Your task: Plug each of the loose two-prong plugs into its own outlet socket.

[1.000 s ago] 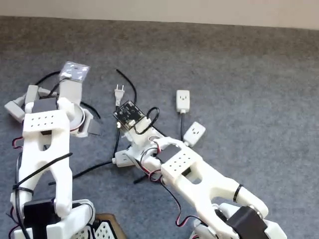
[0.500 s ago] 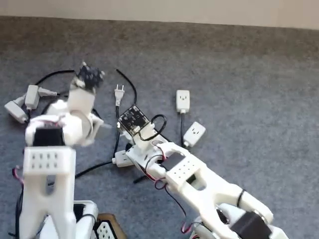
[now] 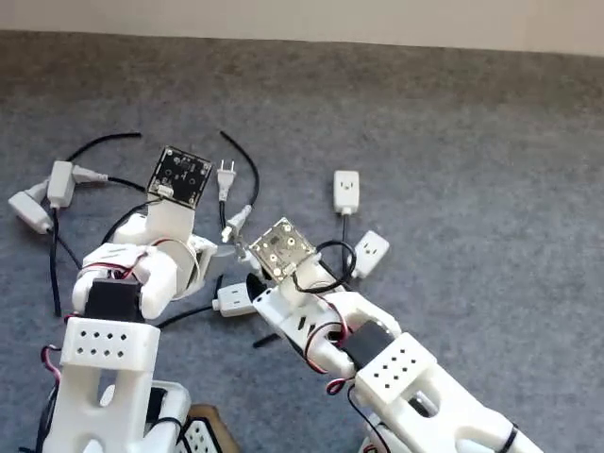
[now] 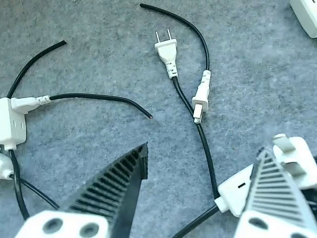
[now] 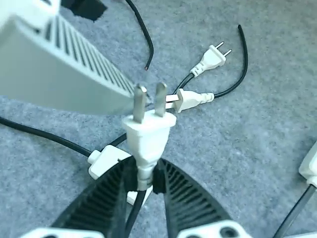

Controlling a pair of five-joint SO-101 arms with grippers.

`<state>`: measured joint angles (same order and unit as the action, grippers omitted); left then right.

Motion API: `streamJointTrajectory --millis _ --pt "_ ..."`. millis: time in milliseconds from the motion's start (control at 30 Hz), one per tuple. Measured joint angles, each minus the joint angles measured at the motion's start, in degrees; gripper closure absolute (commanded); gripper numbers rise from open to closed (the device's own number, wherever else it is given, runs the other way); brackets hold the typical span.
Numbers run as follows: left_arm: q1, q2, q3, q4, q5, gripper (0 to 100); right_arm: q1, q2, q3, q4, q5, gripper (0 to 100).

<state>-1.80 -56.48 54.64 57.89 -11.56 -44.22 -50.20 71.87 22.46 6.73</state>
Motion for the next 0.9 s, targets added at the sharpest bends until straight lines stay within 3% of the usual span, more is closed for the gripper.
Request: streamJointTrajectory --millis 233,433,900 --pt "1.3 0.0 0.0 -0.1 1.0 67 -0.2 9.5 -0.7 -0.5 0.0 99.4" --pt "8.2 0.0 3.9 -1.4 1.0 67 -0.2 12.6 -3.1 -0.5 0.0 99.4" --pt "5.9 -0.7 11.0 -10.7 1.3 67 -0.4 -6.2 -3.0 14.4 -1.1 99.4"
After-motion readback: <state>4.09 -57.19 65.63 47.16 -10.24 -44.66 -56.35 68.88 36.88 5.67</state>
